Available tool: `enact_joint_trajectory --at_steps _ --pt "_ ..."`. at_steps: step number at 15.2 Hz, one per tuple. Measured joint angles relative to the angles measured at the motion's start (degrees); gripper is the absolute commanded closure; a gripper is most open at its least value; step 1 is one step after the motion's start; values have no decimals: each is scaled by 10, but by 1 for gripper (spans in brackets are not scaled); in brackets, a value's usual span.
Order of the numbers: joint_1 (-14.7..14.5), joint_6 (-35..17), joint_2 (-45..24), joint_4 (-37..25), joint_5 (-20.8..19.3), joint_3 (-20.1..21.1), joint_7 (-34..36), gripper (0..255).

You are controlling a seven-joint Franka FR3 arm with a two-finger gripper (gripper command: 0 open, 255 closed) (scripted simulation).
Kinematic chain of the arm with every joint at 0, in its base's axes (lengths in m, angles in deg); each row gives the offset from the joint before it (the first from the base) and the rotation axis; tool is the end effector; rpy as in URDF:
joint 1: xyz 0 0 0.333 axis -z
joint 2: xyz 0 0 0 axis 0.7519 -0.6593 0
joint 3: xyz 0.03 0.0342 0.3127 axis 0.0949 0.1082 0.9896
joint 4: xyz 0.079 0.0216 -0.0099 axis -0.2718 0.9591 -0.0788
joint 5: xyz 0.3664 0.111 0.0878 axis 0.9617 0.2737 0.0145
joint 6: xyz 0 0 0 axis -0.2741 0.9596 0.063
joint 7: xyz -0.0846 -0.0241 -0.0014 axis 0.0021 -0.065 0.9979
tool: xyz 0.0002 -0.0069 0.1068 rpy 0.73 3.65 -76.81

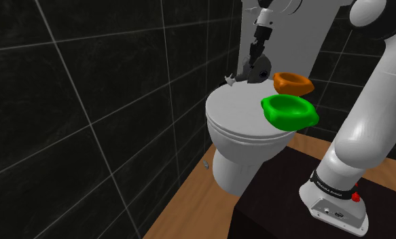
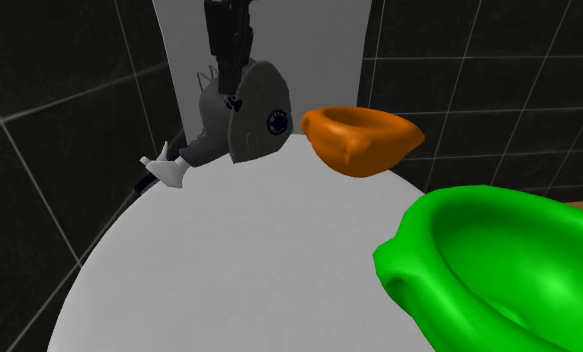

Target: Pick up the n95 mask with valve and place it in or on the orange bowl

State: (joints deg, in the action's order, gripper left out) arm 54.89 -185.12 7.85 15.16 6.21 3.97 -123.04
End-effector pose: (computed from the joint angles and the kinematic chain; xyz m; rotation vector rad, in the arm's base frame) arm 0.4710 -0.3034 0.5705 -2.9122 0.0309 -0.1556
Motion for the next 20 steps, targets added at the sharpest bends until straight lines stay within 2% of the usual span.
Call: enact_joint_trajectory --at_steps 11,20 --pt "6 87 -20 -105 9 -5 12 255" --pt "19 173 -55 -220 30 -12 19 255"
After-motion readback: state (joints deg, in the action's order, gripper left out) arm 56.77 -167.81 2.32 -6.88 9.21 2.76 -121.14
